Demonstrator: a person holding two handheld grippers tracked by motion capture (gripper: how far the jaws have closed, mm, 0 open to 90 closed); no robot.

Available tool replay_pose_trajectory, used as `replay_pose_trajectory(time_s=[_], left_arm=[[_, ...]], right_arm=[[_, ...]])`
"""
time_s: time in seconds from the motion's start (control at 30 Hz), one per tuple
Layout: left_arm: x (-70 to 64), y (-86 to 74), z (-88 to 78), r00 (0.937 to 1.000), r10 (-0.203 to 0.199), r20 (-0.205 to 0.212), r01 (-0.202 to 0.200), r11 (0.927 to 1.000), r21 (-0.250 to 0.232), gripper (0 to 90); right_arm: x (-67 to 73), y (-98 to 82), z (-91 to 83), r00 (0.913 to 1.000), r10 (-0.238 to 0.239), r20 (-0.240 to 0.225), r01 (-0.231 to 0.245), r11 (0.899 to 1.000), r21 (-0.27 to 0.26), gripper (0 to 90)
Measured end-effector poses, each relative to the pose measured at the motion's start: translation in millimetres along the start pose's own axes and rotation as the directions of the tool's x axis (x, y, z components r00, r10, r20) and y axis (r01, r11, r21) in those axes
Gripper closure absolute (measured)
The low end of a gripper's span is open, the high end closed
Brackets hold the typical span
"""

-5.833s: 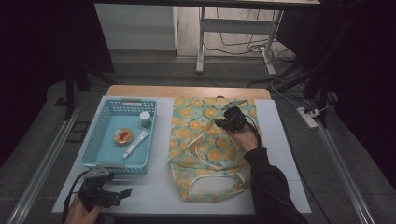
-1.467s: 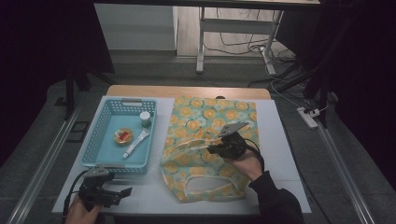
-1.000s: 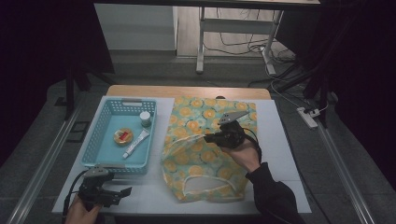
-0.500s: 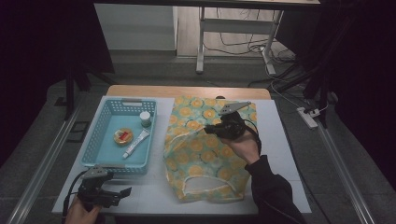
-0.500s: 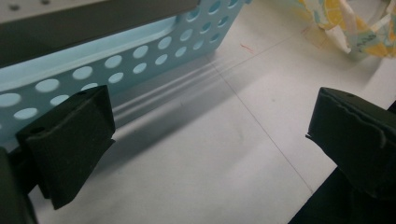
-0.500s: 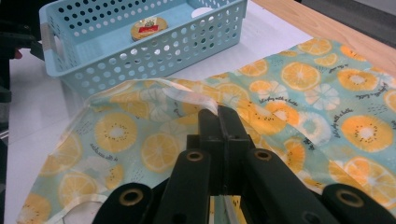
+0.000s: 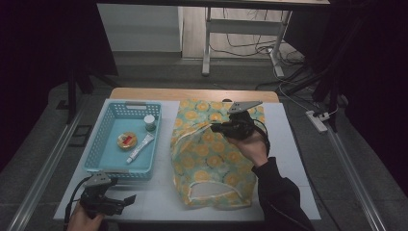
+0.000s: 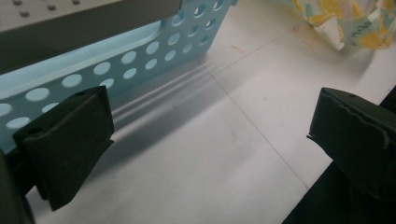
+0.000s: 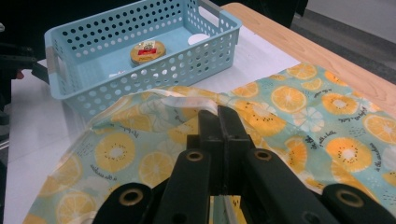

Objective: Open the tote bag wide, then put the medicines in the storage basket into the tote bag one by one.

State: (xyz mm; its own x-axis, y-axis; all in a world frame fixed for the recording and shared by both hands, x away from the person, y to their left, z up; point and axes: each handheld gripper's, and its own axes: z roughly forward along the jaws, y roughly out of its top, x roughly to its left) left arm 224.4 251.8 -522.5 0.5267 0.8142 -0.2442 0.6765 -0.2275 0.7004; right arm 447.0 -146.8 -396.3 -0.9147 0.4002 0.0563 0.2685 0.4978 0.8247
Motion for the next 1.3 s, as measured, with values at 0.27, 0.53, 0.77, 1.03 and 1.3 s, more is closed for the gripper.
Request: replay_pose_trajectory(time_s=[0.27, 0.53, 0.77, 1.03, 1.3], left_arm=[[2.8, -0.6, -1.2, 0.9997, -0.025, 0.007, 0.025, 0.9996, -0.014, 0.0], [4.8, -1.3, -3.9, 0.9986, -0.048, 0.024, 0.049, 0.9982, -0.035, 0.0], [4.6, 0.1, -6.9, 0.9987, -0.05, 0.013, 0.05, 0.9976, -0.047, 0.3], [2.6, 4.7, -13.5, 0.9996, -0.026, 0.013, 0.026, 0.997, -0.073, 0.8], [6.6, 8.0, -16.7, 0.9975, -0.03, 0.064, 0.034, 0.9974, -0.063, 0.0]], right_arm=[[1.3, -3.2, 2.8, 1.0, 0.002, 0.005, -0.003, 1.0, 0.007, 90.0], [3.0, -4.9, 7.2, 1.0, 0.003, 0.008, -0.003, 1.0, 0.014, 90.0], [5.0, -5.5, 9.5, 1.0, -0.003, 0.004, 0.003, 1.0, 0.017, 90.0], [5.6, -6.9, 12.4, 1.0, 0.002, 0.0, -0.002, 1.0, 0.024, 90.0], [6.6, -7.2, 12.8, 1.0, 0.001, -0.005, 0.0, 1.0, 0.027, 90.0]])
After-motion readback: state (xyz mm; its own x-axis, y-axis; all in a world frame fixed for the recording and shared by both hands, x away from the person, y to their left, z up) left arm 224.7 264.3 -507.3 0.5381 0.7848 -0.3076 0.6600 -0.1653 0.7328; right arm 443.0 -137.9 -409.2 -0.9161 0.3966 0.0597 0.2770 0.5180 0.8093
